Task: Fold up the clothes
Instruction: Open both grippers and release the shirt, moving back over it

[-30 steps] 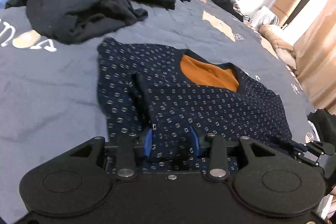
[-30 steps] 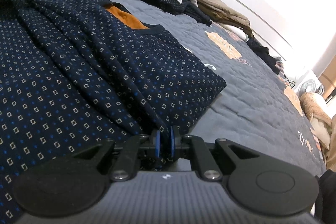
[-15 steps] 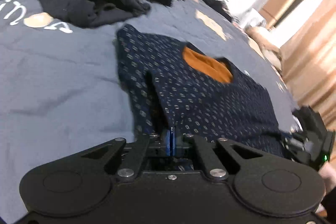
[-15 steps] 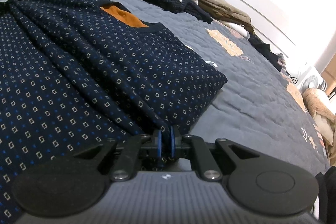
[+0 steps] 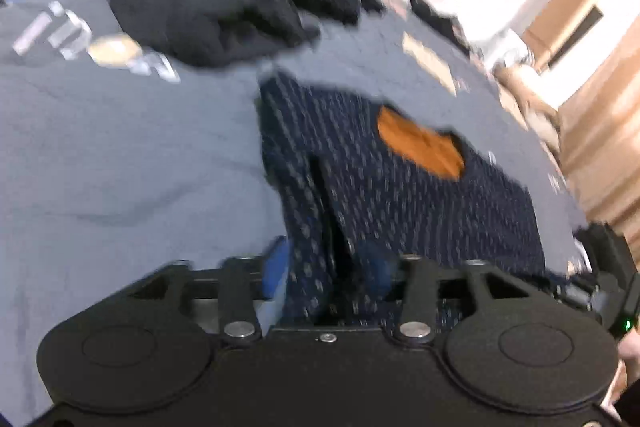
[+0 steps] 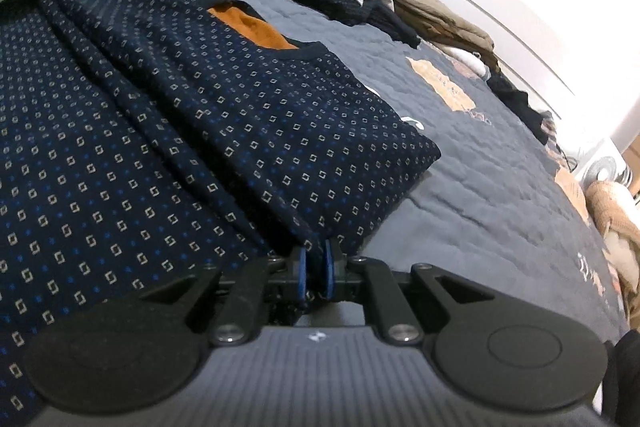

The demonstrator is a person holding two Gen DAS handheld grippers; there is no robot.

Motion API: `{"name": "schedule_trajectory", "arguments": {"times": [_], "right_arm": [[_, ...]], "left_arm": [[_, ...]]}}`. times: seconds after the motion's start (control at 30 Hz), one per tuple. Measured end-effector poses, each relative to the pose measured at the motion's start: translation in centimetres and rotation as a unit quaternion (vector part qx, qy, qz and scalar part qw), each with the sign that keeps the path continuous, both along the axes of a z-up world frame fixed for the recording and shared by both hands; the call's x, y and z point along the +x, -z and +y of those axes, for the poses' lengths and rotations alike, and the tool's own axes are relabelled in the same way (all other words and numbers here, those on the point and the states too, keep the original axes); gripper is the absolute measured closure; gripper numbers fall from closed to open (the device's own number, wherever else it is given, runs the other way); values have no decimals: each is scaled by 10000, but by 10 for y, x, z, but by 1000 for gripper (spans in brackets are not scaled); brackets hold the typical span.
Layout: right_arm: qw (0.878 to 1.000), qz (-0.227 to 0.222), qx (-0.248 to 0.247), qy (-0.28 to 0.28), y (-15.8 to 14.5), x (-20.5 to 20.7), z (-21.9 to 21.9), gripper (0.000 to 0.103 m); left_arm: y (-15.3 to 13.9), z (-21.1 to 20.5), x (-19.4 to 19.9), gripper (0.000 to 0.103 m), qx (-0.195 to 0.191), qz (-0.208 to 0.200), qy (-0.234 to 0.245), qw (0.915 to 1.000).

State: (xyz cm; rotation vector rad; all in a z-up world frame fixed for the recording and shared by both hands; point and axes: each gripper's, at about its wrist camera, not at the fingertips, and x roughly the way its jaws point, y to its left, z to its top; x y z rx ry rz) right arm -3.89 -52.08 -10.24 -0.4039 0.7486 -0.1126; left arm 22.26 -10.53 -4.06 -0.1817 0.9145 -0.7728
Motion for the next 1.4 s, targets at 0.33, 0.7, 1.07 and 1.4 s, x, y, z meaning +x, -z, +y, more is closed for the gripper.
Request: {"name": "schedule_trajectory", "arguments": {"times": [0.33, 0.7, 1.07, 1.4], "right_arm": [[10000, 6, 78, 41, 1, 2, -2, 93], [10000, -36, -31, 58, 4, 3, 1, 93], [9976, 295, 586, 211, -17, 3, -10, 74], [9786, -108, 1820, 956, -54, -27, -27, 60]], "left_arm": [[7, -71, 33, 48, 630, -99, -144, 9979], [12, -74, 31, 95, 993, -483, -101, 9938], [-18, -37, -15, 50, 860, -833, -502, 9915], [-40, -42, -133, 33, 500, -1345, -391, 9889]]}}
